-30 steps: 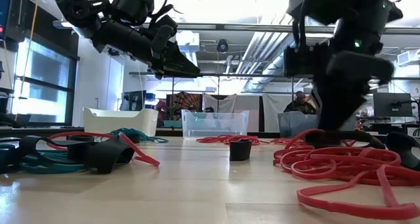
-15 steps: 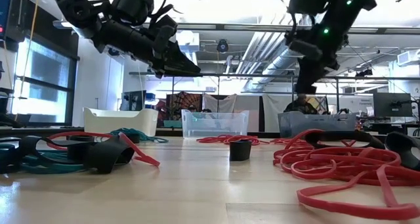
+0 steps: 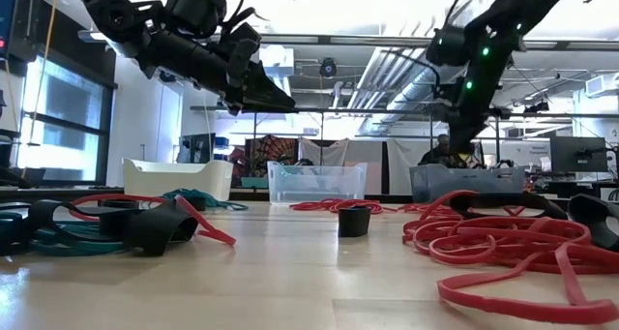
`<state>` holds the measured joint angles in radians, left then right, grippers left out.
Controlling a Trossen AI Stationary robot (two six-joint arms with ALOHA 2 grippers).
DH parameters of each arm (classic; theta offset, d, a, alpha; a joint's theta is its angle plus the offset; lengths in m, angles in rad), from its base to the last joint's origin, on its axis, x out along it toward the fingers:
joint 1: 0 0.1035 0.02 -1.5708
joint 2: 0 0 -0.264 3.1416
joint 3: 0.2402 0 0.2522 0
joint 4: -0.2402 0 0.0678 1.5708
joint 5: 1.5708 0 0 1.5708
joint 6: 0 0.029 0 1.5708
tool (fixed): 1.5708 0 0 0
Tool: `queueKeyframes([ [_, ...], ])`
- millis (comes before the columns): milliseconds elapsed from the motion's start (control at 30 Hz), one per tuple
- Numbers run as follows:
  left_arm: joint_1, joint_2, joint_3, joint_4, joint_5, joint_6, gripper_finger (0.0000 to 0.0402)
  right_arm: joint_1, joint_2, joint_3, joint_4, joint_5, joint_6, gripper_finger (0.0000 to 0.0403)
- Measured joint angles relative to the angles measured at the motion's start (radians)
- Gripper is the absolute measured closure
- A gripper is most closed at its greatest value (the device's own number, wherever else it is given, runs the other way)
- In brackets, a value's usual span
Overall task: Sort rubber bands into baskets
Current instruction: Put the black rubber band into the black bin
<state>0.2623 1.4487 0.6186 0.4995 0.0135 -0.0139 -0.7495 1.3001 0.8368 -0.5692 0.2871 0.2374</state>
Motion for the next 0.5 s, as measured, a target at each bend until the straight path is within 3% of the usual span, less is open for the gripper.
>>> queueKeyframes([
  [267,0.0,0.0,0.0,0.0,0.0,0.0,0.0282,-0.058,0.133,0.0,0.035,-0.046,-0.048,0.0396],
  [500,0.0,0.0,0.0,-0.001,0.0,0.0,0.0282,-0.046,0.123,0.0,0.042,-0.046,-0.059,0.0313],
])
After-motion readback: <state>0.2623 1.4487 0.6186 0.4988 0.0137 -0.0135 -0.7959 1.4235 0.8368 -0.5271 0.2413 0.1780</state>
